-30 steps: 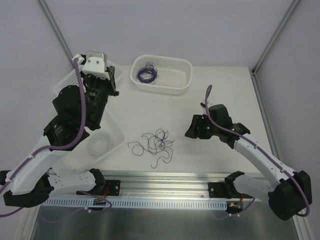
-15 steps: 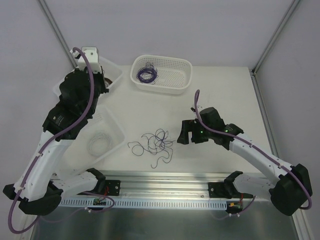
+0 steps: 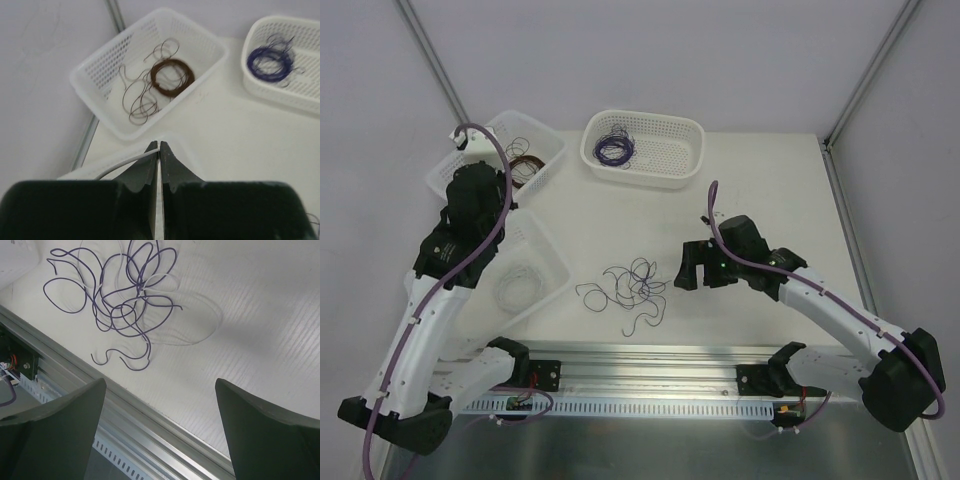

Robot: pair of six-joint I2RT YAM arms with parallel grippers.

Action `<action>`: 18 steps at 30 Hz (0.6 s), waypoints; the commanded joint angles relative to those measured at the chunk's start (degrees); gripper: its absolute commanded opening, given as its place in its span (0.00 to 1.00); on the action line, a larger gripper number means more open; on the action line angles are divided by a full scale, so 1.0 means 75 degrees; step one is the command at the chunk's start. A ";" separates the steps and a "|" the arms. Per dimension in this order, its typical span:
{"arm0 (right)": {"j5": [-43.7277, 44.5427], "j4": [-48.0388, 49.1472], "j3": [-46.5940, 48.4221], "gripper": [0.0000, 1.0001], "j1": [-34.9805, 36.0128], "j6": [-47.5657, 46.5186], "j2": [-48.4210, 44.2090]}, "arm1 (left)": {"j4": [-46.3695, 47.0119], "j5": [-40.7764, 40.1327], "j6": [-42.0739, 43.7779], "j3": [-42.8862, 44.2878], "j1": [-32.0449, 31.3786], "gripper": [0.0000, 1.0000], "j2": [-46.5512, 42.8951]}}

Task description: Untangle the cables

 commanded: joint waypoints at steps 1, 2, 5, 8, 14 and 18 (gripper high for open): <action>0.0110 -0.0056 0.0113 0.96 0.0063 -0.0167 -0.0053 | -0.0034 0.0303 -0.0570 -0.0906 0.0553 0.00 -0.0235; 0.0156 -0.0068 0.0078 0.96 0.0074 -0.0167 -0.0065 | -0.0034 0.0350 -0.0663 -0.1118 0.0857 0.00 -0.0282; 0.0215 -0.0080 0.0019 0.96 0.0063 -0.0202 -0.0100 | 0.0083 0.0443 -0.0932 -0.2031 0.1524 0.00 -0.0458; 0.0297 -0.0092 -0.0063 0.96 0.0074 -0.0167 -0.0147 | 0.0294 0.0771 -0.1260 -0.2957 0.2077 0.00 -0.0599; 0.0520 -0.0150 -0.0110 0.96 0.0063 -0.0190 -0.0253 | 0.0353 0.1813 -0.1905 -0.4271 0.3121 0.02 -0.0447; 0.0625 -0.0232 -0.0075 0.95 0.0063 -0.0249 -0.0253 | 0.0271 0.2201 -0.2281 -0.4693 0.3250 0.30 -0.0505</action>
